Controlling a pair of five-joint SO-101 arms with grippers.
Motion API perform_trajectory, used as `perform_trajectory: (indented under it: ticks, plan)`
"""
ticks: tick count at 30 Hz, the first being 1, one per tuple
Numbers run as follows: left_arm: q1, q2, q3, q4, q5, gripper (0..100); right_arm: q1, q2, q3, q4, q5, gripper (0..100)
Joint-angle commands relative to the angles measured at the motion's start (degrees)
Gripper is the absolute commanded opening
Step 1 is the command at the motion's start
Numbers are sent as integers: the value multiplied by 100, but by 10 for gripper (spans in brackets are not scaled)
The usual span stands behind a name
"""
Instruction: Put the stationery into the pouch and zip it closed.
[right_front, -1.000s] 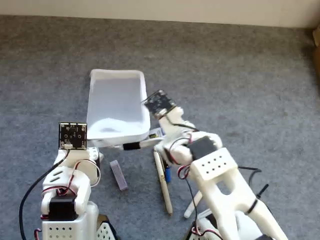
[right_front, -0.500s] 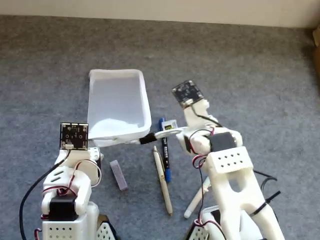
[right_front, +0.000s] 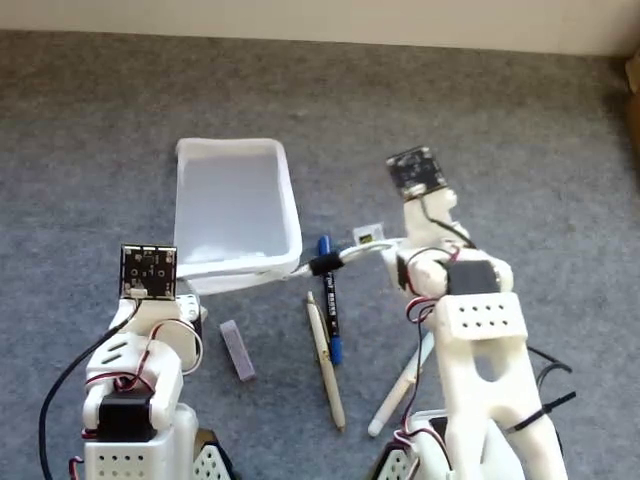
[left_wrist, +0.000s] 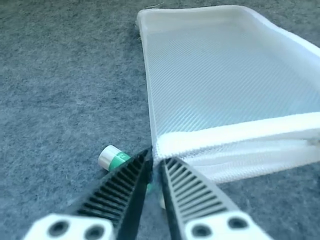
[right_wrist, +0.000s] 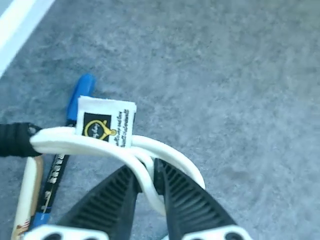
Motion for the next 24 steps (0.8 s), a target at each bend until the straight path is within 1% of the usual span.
perform_trajectory:
  ticks: [1,3,8,10,14,16,20,24]
  plan:
    - [-277,-66,-338,-26,26,6,321,-189,-391,-163,18,5]
    - [-268,-66,-338,-26,26,6,303,-189,-365,-163,18,5]
    - [-268,-66,-330,-26,26,6,-198,-242,-356,-84,44,19]
    - [-268,-66,-330,-26,26,6,-462,-242,-365,268,53,71]
    - [-268,-66,-330,-26,26,6,-1147,-251,-391,1042,53,215]
    - [-268,-66,-330,-26,26,6,-1490,-259,-391,1279,53,259]
    - [-268,-66,-330,-26,26,6,-2097,-699,-356,1429,53,264]
    - [-268,-66,-330,-26,26,6,-2642,-1745,-303,1437,53,264]
